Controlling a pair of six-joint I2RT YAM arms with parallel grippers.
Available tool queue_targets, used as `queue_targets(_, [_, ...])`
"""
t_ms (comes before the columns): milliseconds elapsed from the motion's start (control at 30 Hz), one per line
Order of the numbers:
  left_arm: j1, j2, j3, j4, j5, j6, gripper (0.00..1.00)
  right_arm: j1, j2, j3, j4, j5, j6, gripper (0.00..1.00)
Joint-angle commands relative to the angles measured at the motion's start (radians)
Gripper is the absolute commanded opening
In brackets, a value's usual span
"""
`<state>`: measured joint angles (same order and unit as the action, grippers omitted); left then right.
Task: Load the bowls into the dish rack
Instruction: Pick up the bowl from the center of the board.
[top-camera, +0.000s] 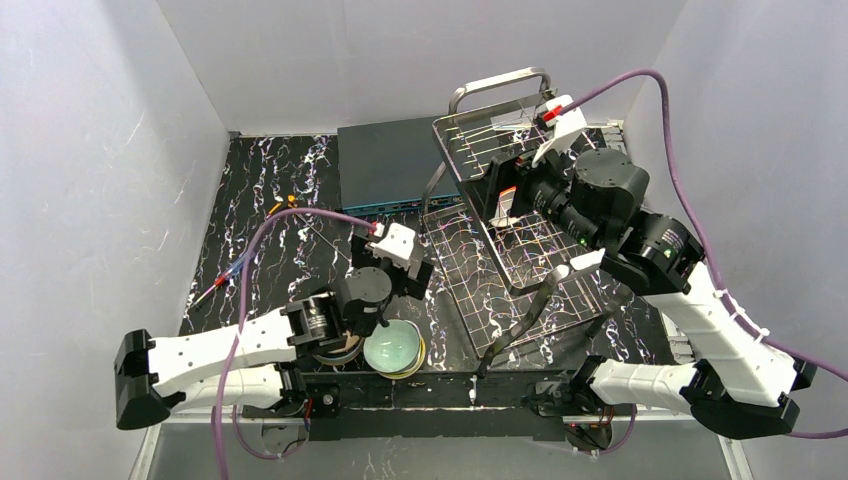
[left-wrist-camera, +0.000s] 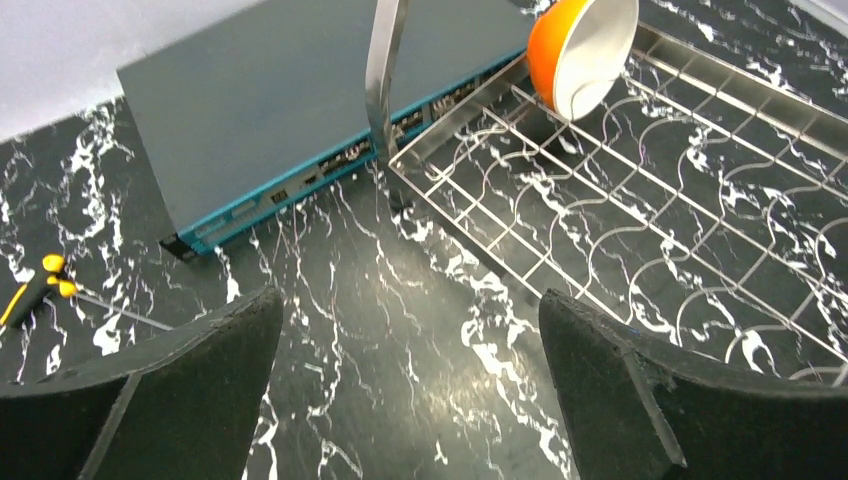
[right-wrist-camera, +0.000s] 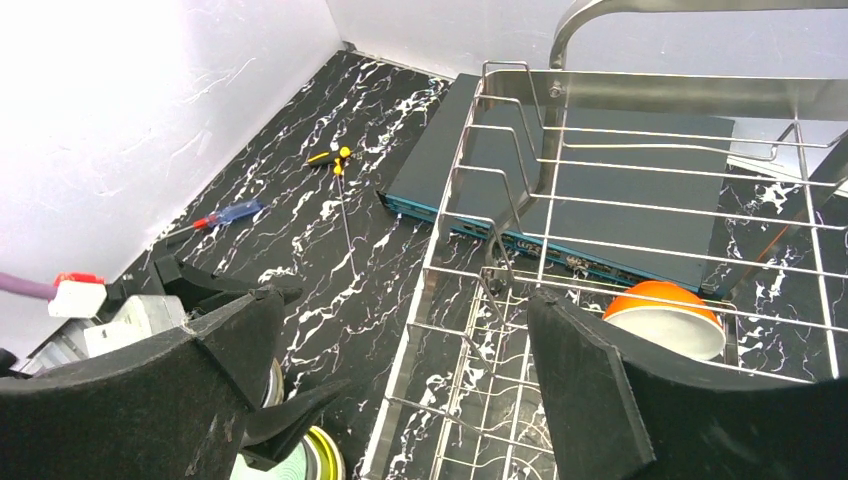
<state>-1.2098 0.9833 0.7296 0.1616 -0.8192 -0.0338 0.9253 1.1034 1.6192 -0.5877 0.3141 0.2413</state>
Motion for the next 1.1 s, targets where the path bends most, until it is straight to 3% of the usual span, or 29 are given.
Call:
queue_targets(0, [0.027, -0.032, 0.159, -0.529, 0.076, -0.242, 0.98, 0.004, 0.008, -0.008, 0.065, -0.025, 0.010, 0.99])
queue_targets(133, [0.077, -0.012, 0.253, -0.739, 0.161, -0.298, 0.98, 0.003, 0.020, -0.008, 0.068, -0.042, 0.012, 0.99])
queue_targets(267, [0.219, 0.021, 0.328, -0.864, 0.379, -0.323, 0.98, 0.003, 0.022, -0.012, 0.071, -0.042, 0.012, 0.99])
queue_targets(533, [0.459, 0.107, 0.383, -0.952, 0.743, -0.329, 0.98, 0.003, 0.018, -0.022, 0.071, -0.035, 0.013, 0.99])
queue_targets(733, [0.589, 0.156, 0.409, -1.057, 0.893, -0.320, 0.98, 0.003, 0.030, -0.026, 0.089, -0.046, 0.009, 0.99])
queue_targets(1067, [0.822, 0.093, 0.322, -1.118, 1.175, -0.298, 0.98, 0.003, 0.040, -0.049, 0.111, -0.083, 0.019, 0.99])
